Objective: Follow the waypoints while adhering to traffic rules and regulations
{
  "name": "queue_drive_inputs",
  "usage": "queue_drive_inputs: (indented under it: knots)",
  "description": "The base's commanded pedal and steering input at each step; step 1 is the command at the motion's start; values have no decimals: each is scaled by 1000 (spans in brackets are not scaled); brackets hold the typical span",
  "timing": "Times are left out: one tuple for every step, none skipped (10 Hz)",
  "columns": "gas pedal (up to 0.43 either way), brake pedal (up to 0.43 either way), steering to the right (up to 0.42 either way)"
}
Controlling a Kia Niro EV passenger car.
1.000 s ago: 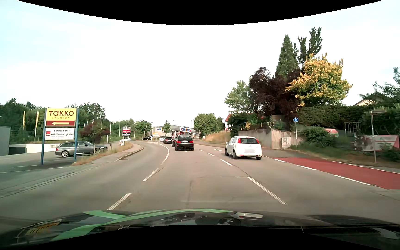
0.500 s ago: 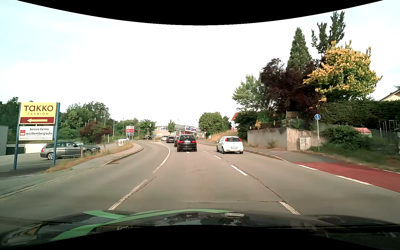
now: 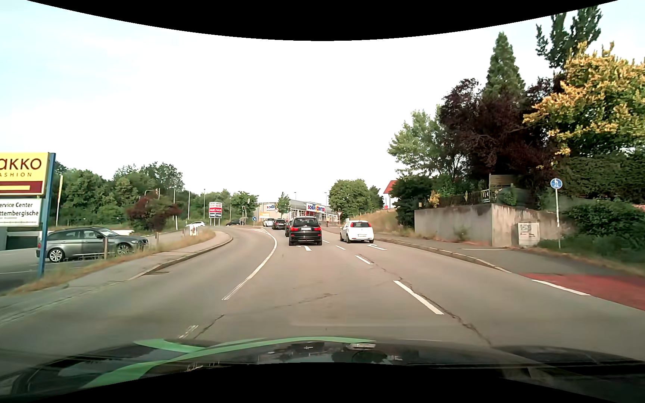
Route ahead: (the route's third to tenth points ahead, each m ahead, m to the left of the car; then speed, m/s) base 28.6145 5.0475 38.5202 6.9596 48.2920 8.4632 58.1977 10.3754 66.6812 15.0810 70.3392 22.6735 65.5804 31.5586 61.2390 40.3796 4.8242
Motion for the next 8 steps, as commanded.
queue_drive_inputs:
  knots:
    - [138, 0, -47]
    - [138, 0, -47]
    - [150, 0, -47]
    - [150, 0, -47]
    - [169, 0, -47]
    - [169, 0, -47]
    - [177, 0, -46]
    - [189, 0, -45]
